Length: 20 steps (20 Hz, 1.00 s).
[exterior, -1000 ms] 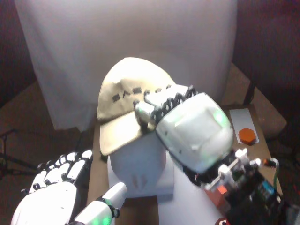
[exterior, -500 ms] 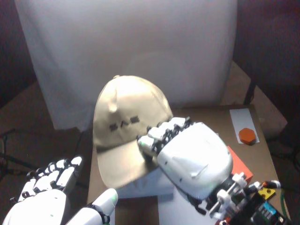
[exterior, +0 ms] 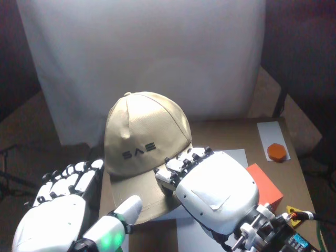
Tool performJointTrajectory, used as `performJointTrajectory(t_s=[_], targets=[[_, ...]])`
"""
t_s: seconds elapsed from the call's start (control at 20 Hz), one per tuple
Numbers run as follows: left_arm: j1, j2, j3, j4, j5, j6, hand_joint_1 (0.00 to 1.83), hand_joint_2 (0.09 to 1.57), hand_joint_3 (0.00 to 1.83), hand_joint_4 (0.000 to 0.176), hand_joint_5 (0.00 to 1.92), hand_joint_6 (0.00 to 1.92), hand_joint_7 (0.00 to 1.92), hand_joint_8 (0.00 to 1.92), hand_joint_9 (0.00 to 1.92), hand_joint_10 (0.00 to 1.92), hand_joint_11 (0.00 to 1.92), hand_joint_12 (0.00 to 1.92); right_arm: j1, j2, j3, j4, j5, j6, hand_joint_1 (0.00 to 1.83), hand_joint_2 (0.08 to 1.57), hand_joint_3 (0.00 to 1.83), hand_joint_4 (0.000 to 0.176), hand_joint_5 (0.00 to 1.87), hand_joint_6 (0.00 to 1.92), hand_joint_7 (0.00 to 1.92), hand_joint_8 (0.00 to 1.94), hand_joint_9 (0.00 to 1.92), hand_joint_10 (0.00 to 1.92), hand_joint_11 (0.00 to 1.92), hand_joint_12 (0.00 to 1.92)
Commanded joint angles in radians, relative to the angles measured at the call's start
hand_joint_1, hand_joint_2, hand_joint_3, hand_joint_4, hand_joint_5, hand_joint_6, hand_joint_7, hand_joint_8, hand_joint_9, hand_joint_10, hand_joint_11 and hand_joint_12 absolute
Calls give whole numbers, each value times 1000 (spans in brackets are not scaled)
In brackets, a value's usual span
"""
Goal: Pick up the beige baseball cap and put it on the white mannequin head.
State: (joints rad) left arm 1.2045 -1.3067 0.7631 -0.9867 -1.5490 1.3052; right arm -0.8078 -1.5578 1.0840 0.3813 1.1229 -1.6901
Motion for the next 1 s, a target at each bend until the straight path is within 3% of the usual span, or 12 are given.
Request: performJointTrajectory(t_s=[0.0,0.45,0.6,0.65,0.7,0.75,0.85,0.95], targets=[[-13,-6,9,54,-88,-1,0,1109,0,74,119,0,90,0,83,0,0,410,-10,-1,-4,-18,57,-18,1479,1149,0,0,814,1068,801,1146,883,1205,838,1649],[-9,-15,14,71,-74,-7,0,1109,0,75,115,0,89,0,88,0,0,410,-13,-1,-13,4,57,-38,1478,1151,1,0,827,1076,790,1151,871,1214,816,1662],[-9,-15,12,80,-81,-11,0,1109,0,75,115,0,89,0,88,0,0,411,-15,-1,-18,6,69,-44,1472,1182,3,0,708,1255,741,1188,804,1284,803,1672],[-9,-15,11,80,-82,-11,0,1109,0,75,116,0,89,0,89,0,0,411,-16,-1,-21,8,78,-44,1363,1218,4,0,674,1362,718,1272,790,1421,671,1523],[-9,-15,9,82,-86,-11,0,1109,0,75,116,0,89,0,89,0,0,411,-18,0,-23,8,80,-44,1218,1171,0,0,603,811,640,792,634,968,556,1448],[-9,-15,7,83,-88,-11,0,1109,0,75,117,1,91,1,88,0,0,411,-19,0,-24,8,80,-45,1129,1151,0,0,608,459,646,453,566,693,428,1406],[-9,-15,2,83,-92,-9,0,1108,0,75,117,1,92,1,88,0,0,411,-23,0,-29,8,76,-53,991,1119,0,0,650,145,685,111,558,375,287,1367],[-9,-12,-4,83,-99,-9,0,1107,0,74,118,1,92,1,89,1,0,411,-30,3,-39,13,69,-62,903,1072,0,0,608,28,608,8,532,164,147,1331]])
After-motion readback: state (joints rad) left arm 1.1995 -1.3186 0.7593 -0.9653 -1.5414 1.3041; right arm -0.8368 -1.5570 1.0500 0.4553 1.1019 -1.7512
